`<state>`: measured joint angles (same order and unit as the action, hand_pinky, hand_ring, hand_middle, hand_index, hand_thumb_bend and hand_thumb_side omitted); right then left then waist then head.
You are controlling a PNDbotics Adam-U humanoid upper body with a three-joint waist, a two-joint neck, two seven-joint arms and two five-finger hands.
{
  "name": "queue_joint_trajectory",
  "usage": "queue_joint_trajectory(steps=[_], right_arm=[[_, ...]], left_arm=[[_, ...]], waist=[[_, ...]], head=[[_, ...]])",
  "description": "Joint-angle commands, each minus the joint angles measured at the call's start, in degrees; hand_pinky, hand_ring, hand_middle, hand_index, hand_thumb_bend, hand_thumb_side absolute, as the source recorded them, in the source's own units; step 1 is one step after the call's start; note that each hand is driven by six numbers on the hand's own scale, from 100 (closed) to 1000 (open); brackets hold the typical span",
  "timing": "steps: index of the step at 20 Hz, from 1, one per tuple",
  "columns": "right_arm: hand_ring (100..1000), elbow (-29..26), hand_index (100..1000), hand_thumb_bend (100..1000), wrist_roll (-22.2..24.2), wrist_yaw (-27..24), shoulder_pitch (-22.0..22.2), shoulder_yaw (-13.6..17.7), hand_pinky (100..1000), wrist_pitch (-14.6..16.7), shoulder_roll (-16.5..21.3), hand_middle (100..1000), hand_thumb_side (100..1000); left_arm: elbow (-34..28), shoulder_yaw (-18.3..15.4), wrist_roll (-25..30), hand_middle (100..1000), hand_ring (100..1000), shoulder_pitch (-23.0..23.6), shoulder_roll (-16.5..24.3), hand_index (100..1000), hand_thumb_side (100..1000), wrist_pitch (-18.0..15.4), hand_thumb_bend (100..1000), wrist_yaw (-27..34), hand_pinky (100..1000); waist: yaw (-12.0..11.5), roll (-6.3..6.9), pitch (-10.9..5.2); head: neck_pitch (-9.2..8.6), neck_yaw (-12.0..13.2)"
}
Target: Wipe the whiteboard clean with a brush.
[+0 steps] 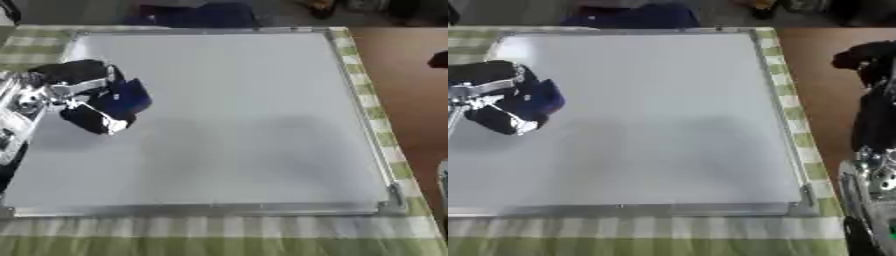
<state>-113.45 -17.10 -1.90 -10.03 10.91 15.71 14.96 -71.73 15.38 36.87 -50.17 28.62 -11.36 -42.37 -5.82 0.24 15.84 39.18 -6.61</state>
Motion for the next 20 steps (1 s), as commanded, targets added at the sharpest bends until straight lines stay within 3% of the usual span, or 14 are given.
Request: queue_joint_trajectory(steps=[1, 9, 20], right_arm=[[552, -1.1, 536, 100, -0.3, 0.2, -0.2, 0.4, 566, 0.1, 1.6, 414, 897], [553, -1.1, 536, 100, -0.3, 0.2, -0.2, 0.4, 567, 0.1, 1.6, 414, 897], [554, -1.1, 536, 100, -0.3, 0.2, -0.2, 0.4, 569, 0.3, 1.4, 414, 896]], left_arm=[[2.1, -2.4, -0.9, 381, 578, -0.9, 2.6, 100, 365, 1.5, 100, -0.2, 397], [6.0, -6.1, -3.6, 365, 561, -0.3, 3.2, 100, 414, 5.5, 100, 0.9, 382], [9.3, -7.2, -5.2, 351, 551, -0.3, 2.3, 100, 441, 8.2, 100, 0.2, 374]], waist=[[-0.2, -0.01, -1.29], [-0.6, -0.2, -1.22], [-0.1, -0.49, -1.15]], head=[[-0.03, 0.4], [-0.36, 0.3], [-0.95, 0.5]])
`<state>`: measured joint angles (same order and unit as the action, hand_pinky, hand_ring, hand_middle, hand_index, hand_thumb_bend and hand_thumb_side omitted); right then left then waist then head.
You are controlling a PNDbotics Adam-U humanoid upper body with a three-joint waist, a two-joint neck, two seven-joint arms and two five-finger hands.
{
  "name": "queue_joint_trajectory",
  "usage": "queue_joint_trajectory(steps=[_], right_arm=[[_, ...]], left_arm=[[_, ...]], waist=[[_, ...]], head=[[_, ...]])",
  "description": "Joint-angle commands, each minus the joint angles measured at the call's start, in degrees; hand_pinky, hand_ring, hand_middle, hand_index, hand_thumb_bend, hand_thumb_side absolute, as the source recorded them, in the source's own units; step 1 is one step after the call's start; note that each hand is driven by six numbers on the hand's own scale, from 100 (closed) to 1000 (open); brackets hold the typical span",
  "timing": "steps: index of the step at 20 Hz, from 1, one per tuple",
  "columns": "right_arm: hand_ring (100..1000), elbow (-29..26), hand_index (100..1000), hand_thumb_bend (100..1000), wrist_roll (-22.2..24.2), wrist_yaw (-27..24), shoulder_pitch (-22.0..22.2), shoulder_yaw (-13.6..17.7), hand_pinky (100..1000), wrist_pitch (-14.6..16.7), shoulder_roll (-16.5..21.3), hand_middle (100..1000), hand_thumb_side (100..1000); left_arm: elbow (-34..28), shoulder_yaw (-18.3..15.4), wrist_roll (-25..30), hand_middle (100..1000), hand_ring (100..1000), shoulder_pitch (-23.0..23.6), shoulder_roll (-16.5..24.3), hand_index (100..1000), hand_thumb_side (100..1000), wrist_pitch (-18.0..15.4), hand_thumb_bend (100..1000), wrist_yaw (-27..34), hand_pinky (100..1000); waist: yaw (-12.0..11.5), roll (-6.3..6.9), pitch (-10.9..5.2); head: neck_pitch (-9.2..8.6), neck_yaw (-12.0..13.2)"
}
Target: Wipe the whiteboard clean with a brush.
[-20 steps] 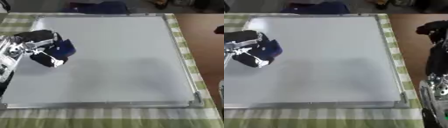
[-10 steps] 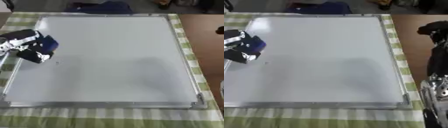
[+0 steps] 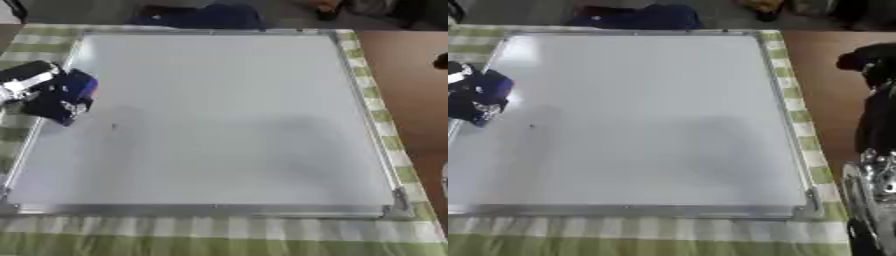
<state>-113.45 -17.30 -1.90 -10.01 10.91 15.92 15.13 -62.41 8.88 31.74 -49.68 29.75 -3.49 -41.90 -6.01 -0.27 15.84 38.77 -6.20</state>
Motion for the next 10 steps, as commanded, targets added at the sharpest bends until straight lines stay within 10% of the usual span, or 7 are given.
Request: queue_joint_trajectory(steps=[1, 10], right_arm=[[554, -1.1, 536, 100, -0.1, 0.2, -0.2, 0.4, 569, 0.1, 1.2, 414, 896], [554, -1.1, 536, 100, 0.0, 0.3, -0.2, 0.3, 571, 0.1, 1.0, 413, 896]], left_arm=[[0.2, -0.6, 0.0, 351, 551, -0.8, 1.1, 100, 443, 0.3, 100, -0.5, 374], [2.2, 0.4, 1.0, 342, 551, -0.8, 0.2, 100, 455, -0.7, 100, -2.8, 382]], waist=[[0.1, -0.02, -1.14], [0.3, -0.1, -0.99]], head=[[-0.58, 0.1], [-0.72, 0.2]])
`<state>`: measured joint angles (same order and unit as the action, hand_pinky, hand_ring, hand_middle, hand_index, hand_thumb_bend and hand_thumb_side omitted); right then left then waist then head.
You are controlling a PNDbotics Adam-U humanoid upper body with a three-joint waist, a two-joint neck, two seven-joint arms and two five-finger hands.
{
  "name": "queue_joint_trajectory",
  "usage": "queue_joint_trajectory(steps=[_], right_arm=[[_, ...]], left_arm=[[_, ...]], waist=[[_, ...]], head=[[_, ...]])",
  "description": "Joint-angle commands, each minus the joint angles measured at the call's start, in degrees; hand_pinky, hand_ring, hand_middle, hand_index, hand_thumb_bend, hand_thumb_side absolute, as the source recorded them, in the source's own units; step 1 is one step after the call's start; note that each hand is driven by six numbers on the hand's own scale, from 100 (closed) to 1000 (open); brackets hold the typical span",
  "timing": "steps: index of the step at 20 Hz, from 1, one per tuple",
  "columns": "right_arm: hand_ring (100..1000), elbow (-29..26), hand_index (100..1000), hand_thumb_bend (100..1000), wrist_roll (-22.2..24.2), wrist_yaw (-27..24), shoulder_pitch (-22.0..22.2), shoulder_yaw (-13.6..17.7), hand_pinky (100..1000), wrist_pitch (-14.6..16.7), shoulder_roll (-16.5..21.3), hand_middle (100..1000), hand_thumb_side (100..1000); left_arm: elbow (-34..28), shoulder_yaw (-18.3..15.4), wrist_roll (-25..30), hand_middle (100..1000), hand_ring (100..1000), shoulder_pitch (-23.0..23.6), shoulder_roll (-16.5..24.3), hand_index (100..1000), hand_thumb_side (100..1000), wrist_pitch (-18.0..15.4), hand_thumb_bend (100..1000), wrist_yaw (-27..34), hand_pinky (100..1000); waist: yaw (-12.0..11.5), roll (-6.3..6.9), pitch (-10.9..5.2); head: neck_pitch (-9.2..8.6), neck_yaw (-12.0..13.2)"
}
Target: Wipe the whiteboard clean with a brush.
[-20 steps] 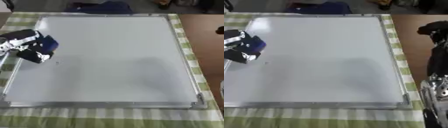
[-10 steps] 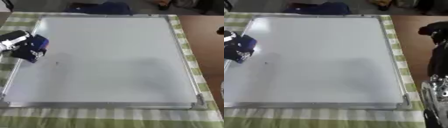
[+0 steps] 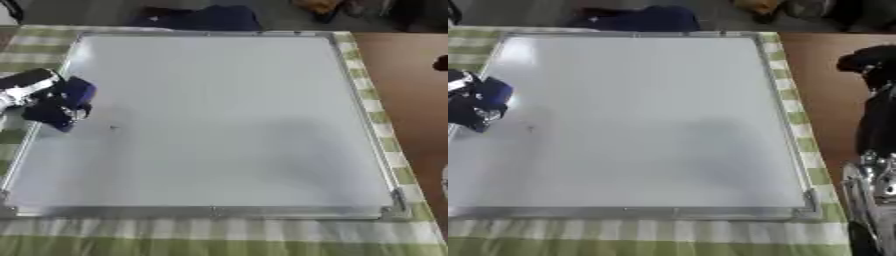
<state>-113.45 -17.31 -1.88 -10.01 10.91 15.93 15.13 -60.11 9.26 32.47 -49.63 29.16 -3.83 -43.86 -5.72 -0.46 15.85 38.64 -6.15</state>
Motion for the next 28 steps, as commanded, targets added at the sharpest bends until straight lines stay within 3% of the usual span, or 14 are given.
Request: queue_joint_trajectory(steps=[1, 10, 23, 28], right_arm=[[554, -1.1, 536, 100, 0.0, 0.3, -0.2, 0.3, 571, 0.0, 1.0, 413, 896], [554, -1.1, 536, 100, -0.2, 0.2, -0.2, 0.3, 572, 0.3, 0.9, 413, 895], [554, -1.1, 535, 100, -0.2, 0.3, -0.2, 0.3, 574, 0.1, 0.7, 411, 891], [554, -1.1, 535, 100, -0.3, 0.4, -0.2, 0.3, 574, -0.1, 0.7, 411, 891]], left_arm=[[0.2, 0.2, 0.3, 341, 551, -0.8, 0.7, 100, 459, -0.6, 100, -1.3, 383], [2.6, 1.5, 0.8, 335, 551, -0.6, -0.6, 100, 489, -2.3, 100, -5.1, 389], [3.8, 3.1, 3.1, 332, 554, -1.0, -2.2, 100, 618, -5.6, 171, -7.9, 398], [3.6, 3.7, 3.7, 319, 545, -1.4, -2.7, 100, 617, -6.3, 159, -7.9, 395]], waist=[[0.0, 0.08, -1.0], [0.3, -0.2, -0.96], [0.3, -0.17, -0.85], [0.4, -0.04, -0.82]], head=[[-0.58, 0.1], [0.34, 0.4], [-0.22, 0.3], [-0.24, 0.3]])
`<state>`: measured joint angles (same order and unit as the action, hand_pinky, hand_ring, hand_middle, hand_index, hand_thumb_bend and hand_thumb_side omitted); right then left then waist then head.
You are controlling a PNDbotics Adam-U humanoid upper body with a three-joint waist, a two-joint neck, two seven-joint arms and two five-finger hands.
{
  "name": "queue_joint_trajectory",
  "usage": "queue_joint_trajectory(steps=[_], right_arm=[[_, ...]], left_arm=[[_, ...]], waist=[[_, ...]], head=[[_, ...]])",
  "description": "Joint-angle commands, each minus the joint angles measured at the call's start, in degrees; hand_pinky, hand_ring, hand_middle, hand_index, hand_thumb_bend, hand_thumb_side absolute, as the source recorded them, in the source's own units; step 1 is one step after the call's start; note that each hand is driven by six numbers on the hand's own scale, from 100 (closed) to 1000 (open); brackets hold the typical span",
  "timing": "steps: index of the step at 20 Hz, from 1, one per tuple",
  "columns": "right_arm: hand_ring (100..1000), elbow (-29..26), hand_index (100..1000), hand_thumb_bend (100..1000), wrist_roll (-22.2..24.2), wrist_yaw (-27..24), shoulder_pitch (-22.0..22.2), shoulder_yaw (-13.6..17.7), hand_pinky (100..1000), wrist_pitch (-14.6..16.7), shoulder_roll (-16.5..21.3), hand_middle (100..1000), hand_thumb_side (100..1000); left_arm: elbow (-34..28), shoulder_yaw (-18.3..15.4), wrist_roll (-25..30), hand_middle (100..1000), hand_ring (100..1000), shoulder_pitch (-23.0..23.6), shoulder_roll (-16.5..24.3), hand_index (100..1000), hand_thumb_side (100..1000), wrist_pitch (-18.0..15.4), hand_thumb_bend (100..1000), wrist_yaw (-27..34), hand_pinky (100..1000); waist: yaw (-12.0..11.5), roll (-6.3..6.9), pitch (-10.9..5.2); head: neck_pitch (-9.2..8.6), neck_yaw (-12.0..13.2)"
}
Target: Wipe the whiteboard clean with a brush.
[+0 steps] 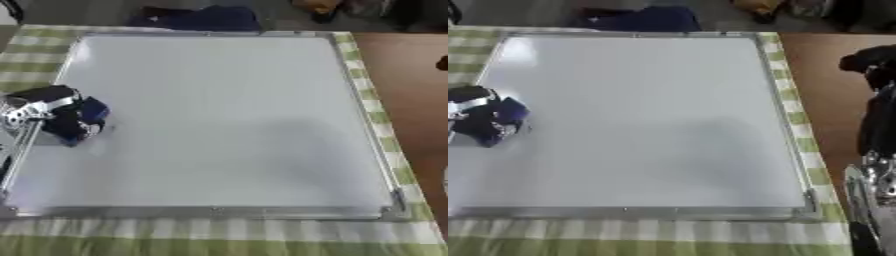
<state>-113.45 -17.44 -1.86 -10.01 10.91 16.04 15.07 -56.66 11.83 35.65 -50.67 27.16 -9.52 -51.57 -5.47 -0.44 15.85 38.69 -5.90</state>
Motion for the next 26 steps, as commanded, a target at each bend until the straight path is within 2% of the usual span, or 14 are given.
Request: queue_joint_trajectory(steps=[1, 4, 7, 14, 26], right_arm=[[554, -1.1, 535, 100, -0.1, 0.4, -0.2, 0.3, 574, -0.2, 0.7, 411, 891], [554, -1.1, 535, 100, -0.1, 0.4, -0.2, 0.3, 574, -0.3, 0.7, 411, 891], [554, -1.1, 535, 100, -0.1, 0.4, -0.2, 0.3, 574, -0.3, 0.6, 411, 891], [554, -1.1, 535, 100, -0.1, 0.4, -0.2, 0.3, 575, -0.4, 0.6, 411, 893], [555, -1.1, 535, 100, 0.0, 0.2, -0.4, 0.2, 575, -0.5, 0.6, 411, 892]], left_arm=[[0.0, 1.3, 0.6, 313, 539, -0.4, -0.8, 100, 608, -0.8, 154, -0.2, 393], [-0.4, 1.9, 0.8, 304, 530, -0.4, -1.0, 100, 596, -1.2, 147, -0.4, 389], [-0.5, 2.3, 0.6, 292, 520, -0.4, -1.1, 100, 544, -1.5, 131, -0.8, 381], [0.5, 2.5, -0.2, 258, 491, -0.4, -1.5, 100, 514, -1.8, 100, -1.2, 347], [-2.0, 5.2, 1.9, 248, 479, -0.4, -1.9, 100, 545, -4.3, 100, 0.3, 337]], waist=[[0.1, -0.05, -0.81], [0.0, -0.03, -0.79], [0.0, 0.01, -0.75], [0.0, 0.06, -0.73], [0.1, 0.15, -0.71]], head=[[-0.29, 0.0], [-0.33, 0.0], [-0.39, -0.1], [-0.48, -0.1], [-0.58, 0.0]])
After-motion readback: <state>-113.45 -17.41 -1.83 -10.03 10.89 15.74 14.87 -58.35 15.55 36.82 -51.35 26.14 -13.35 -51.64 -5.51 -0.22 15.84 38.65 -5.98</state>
